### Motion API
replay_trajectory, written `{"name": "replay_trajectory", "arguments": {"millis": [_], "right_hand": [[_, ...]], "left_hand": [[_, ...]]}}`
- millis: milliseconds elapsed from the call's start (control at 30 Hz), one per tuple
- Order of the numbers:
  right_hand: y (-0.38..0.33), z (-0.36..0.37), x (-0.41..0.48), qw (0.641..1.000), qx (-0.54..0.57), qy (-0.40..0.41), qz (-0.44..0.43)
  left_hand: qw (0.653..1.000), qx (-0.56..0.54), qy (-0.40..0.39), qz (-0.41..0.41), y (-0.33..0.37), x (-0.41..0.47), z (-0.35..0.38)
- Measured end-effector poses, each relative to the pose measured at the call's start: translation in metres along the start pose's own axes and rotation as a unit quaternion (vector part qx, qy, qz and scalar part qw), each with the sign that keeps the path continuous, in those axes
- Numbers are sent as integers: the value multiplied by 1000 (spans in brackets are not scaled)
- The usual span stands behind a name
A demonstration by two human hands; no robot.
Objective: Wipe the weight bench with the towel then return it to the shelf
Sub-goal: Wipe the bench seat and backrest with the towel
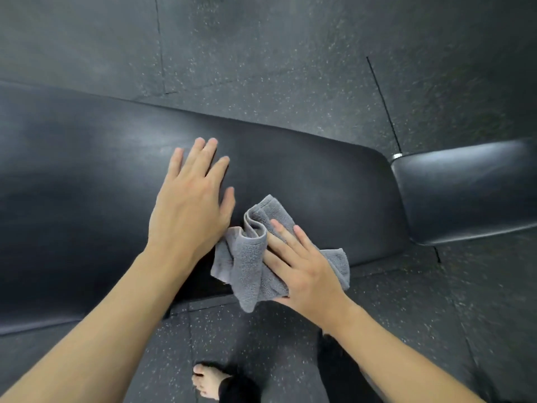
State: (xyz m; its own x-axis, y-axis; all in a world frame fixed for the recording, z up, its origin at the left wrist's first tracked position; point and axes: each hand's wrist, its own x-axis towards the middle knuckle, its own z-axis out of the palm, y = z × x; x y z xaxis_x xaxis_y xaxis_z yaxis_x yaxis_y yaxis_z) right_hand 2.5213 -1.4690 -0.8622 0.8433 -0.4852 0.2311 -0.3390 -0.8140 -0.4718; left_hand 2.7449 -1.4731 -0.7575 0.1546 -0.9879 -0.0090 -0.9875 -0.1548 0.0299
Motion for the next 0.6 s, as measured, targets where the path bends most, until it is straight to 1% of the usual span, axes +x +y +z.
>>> {"name": "replay_trajectory", "arguments": {"millis": [200, 267, 333, 400, 500, 567, 600], "right_hand": [[105, -7, -76, 999, 28, -13, 44], [141, -12, -102, 995, 44, -34, 83], [171, -22, -123, 985, 84, -40, 148], [193, -33, -142, 961, 141, -43, 234], [208, -43, -153, 926, 223, -48, 300], [206, -46, -150, 894, 292, -43, 338], [204, -44, -153, 866, 341, -25, 364]], "left_hand": [[998, 54, -38, 21, 57, 31, 36], [997, 67, -45, 17, 72, 41, 47], [995, 84, -50, 8, 87, 51, 58], [993, 99, -57, -6, 102, 59, 66], [991, 116, -63, -30, 122, 68, 76], [990, 119, -67, -41, 131, 74, 80], [989, 121, -70, -43, 134, 75, 82]]}}
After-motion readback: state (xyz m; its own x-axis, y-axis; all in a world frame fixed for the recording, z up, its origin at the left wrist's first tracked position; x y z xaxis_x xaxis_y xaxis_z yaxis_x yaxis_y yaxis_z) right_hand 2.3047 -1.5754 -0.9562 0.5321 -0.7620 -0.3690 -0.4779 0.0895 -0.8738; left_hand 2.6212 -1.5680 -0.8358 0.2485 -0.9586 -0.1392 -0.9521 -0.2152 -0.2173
